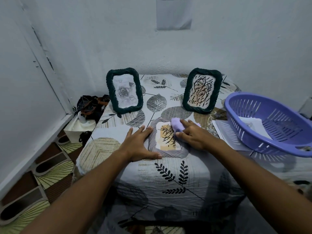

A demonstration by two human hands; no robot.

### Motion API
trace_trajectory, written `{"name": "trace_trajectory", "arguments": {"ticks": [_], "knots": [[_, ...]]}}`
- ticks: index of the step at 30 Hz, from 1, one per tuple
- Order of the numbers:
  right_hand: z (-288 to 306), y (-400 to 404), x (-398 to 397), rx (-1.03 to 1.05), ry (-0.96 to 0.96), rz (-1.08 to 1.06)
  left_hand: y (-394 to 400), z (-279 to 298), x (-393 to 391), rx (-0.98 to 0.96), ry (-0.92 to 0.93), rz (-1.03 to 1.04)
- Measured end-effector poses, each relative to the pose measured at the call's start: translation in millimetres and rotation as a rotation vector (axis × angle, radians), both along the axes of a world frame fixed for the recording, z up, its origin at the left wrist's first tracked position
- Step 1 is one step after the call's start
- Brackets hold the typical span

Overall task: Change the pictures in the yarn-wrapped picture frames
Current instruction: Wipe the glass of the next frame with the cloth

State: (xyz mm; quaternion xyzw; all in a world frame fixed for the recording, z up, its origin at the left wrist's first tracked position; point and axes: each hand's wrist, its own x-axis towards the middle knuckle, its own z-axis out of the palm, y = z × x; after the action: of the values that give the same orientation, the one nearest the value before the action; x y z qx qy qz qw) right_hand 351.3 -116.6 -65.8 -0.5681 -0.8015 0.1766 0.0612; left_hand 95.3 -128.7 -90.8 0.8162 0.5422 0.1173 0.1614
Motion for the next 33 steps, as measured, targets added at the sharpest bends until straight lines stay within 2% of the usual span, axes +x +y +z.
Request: {"name": "trace_trajectory", "arguments": {"ticks": [4, 10, 15, 33], "knots": [[-5.0, 7.7, -0.6, -0.001, 0.043, -0.047, 0.9, -0.7, 0.5, 0.023, 0.018, -0.008], [-4.9, -19.7, 3.8, 0.001, 0.067, 0.040, 4.8, -8.4, 1.2, 0.065, 0.036, -0.014], [3.3, -27.1, 5.7, 0.062, -0.010, 0.080, 5.0, -8.3, 1.1, 0.060, 0.035, -0.015], [-11.1, 42.7, -12.1, 0.229, -0.116, -0.157, 8.9, -9.7, -2.2, 0.047, 0.026, -0.023]]}}
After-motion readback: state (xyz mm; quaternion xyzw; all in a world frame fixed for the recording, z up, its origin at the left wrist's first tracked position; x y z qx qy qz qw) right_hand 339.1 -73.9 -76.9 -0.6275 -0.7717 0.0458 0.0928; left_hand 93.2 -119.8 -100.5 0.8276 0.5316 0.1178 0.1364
